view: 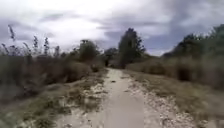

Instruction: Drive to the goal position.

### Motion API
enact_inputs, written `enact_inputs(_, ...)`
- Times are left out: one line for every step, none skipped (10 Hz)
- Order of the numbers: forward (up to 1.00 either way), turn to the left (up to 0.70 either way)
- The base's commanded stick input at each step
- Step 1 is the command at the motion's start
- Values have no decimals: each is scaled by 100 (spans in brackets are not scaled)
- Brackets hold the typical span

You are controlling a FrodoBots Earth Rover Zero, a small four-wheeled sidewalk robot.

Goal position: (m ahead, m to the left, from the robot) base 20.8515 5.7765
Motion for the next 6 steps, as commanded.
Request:
enact_inputs(85, 0)
enact_inputs(85, 0)
enact_inputs(85, 0)
enact_inputs(85, 0)
enact_inputs(85, 0)
enact_inputs(85, 0)
